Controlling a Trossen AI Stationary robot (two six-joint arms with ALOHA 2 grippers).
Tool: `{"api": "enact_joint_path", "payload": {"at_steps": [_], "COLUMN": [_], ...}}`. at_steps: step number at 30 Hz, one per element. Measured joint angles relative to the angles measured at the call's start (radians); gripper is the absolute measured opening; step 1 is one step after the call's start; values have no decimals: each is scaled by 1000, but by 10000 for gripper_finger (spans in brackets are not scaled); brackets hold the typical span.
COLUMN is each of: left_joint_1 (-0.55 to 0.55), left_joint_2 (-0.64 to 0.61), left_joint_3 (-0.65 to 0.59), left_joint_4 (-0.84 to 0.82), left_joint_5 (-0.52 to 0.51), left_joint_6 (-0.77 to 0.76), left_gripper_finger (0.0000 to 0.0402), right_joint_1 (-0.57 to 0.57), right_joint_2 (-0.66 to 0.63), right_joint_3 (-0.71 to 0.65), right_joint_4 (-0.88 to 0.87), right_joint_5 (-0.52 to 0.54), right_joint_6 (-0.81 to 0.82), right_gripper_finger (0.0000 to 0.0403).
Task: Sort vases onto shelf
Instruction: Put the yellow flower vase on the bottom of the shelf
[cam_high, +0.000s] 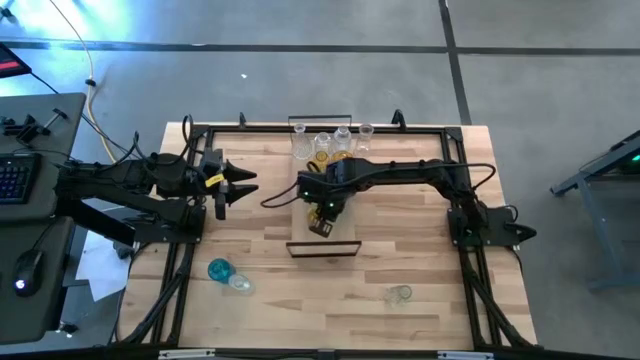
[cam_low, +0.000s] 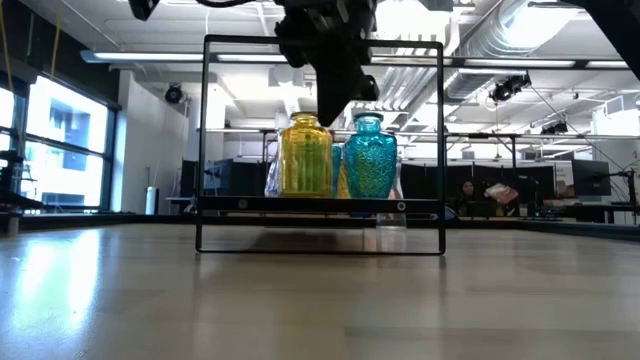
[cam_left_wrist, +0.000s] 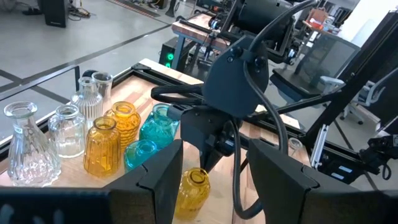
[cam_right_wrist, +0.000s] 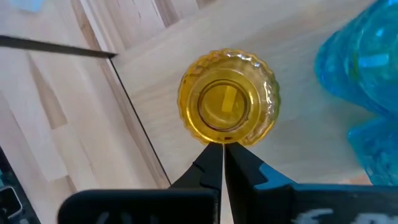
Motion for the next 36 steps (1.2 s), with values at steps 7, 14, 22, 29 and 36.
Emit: {"api": "enact_joint_path", "payload": {"at_steps": [7,14,22,29,36], "left_joint_1": [0,0,0,0,0], "left_joint_2": [0,0,0,0,0], "left_joint_3": [0,0,0,0,0], "left_joint_4": [0,0,8,-22,-132], "left_joint_5": [0,0,-3,74,235], "left_joint_6": [0,-7,-10,-58,-109], "left_gripper_finger": [175,175,175,175,175], "right_joint_1": [0,-3,-10,-10,16], "right_joint_2": [0,0,0,0,-1], "right_joint_3": [0,0,0,3,174], "right_joint_4": [87,126,201,165,-22], "right_joint_5": [-7,-6,14,56,242], "right_joint_6": [1,3,3,4,-59], "right_gripper_finger": [0,0,0,0,0]}}
